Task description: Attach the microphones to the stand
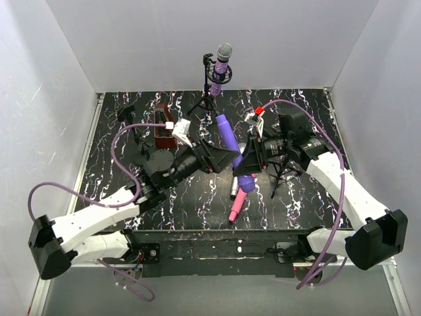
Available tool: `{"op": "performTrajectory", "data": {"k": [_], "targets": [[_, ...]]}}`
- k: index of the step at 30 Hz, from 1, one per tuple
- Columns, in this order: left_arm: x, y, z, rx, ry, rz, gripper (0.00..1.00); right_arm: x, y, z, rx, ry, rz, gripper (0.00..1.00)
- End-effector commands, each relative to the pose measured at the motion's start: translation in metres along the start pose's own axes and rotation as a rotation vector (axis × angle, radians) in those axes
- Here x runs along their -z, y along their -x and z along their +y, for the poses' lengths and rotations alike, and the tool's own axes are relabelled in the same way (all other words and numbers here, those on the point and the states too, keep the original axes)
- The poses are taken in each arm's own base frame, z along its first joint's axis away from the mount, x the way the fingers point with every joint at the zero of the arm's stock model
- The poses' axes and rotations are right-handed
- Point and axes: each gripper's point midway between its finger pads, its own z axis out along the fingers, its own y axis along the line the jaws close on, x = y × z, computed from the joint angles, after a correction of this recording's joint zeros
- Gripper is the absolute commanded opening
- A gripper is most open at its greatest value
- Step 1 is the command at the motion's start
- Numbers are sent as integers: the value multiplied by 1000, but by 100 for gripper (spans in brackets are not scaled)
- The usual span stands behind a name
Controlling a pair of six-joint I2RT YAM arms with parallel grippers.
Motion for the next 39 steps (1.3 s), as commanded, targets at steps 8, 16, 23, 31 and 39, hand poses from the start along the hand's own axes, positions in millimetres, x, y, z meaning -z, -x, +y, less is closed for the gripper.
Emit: {"op": "performTrajectory", "data": {"k": [8,16,23,31,39], "targets": [[98,-3,23,-143,219,155,98,34,-26,-1,362,-197,197,1],[137,-39,56,-44,396,328,98,70,-31,2,724,-317,374,1],[111,-53,38,126,326,353,98,94,-35,1,903,-358,531,1],[75,-52,11,332,196,307,98,91,-22,26,1229,-268,525,1],[47,-47,-11,517,94,336,98,88,-8,10,1590,-317,678,1]]}}
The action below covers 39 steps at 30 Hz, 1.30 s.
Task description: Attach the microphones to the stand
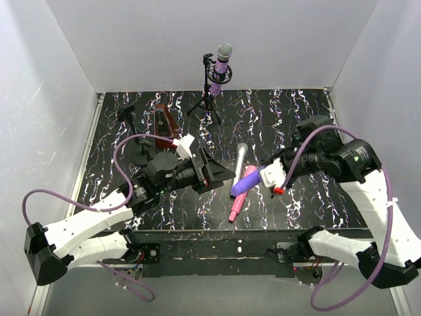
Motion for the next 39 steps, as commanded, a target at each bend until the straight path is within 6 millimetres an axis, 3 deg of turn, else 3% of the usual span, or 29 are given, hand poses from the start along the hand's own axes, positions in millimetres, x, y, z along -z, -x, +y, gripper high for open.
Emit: {"op": "performTrajectory", "data": {"k": [1,8,12,17,21,29,31,33,35,39], "targets": [[-4,6,-36,139,-141,46,98,1,-7,-9,311,-50,115,1],[-10,-5,-49,254,-287,163,98,-19,-14,-41,680,-253,227,1],[-15,-18,-52,252,-340,258,96,-29,-17,-48,676,-270,249,1],[-19,-28,-36,240,-289,298,85,-31,-14,-61,644,-315,255,1],[-21,-34,-32,226,-293,336,70,-34,-13,-60,654,-324,251,1],[-26,-44,-26,171,-281,404,9,-39,-9,-56,664,-348,216,1],[-26,-45,-23,153,-269,404,0,-38,-8,-57,656,-356,210,1],[-24,-44,-23,130,-270,390,0,-38,-6,-56,645,-363,200,1],[-22,-43,-23,107,-271,383,0,-37,-6,-56,631,-369,195,14],[-17,-38,-22,57,-282,334,0,-33,-3,-57,581,-398,175,78]]}}
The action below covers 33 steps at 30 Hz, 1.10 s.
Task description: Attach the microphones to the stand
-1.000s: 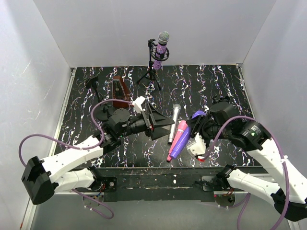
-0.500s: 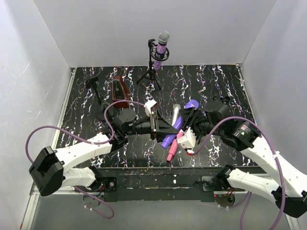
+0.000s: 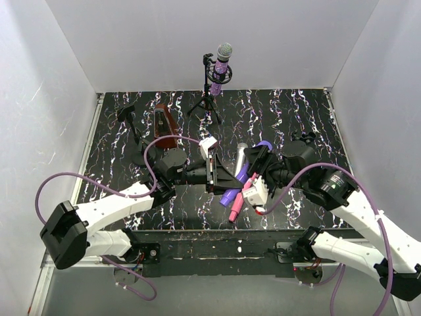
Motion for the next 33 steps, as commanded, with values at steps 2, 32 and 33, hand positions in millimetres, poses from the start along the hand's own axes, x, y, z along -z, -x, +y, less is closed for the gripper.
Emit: {"op": "performTrajectory", "data": {"k": [2,32,33], "targets": [[13,3,3,-126,37,-54,0,17,7,-34,-88,-156,-26,85],[85,62,-30,-921,119,-548,0,46,70,-60,-1427,-211,-453,98],[86,61,-31,-926,119,-553,0,44,66,-62,-1475,-223,-447,98]]}}
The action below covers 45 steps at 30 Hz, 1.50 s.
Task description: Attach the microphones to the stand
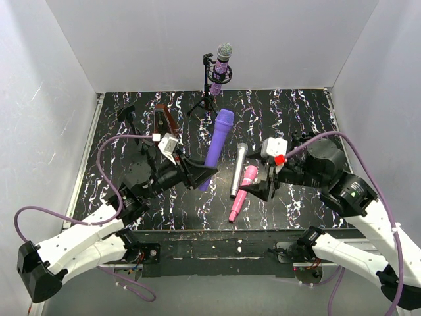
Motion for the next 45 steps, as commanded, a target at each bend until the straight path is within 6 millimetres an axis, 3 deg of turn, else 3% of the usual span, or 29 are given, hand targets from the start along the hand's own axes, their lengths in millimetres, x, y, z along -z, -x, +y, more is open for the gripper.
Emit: {"op": "performTrajectory", "data": {"k": [1,11,20,28,38,45], "targets": [[8,14,1,-75,10,-71,0,-6,20,-19,-247,-111,-83,98],[29,33,9,-111,82,-182,0,-23,24,-32,-681,-80,-169,96],[23,38,10,-106,77,-213,0,-36,29,-22,-647,48,-175,95],[12,44,4,-100,44,-230,0,-44,31,-33,-630,32,-192,96],[4,56,-4,-95,11,-266,0,-48,53,-42,-651,51,-228,98],[4,65,-8,-93,6,-300,0,-49,58,-49,-680,18,-223,96]]}}
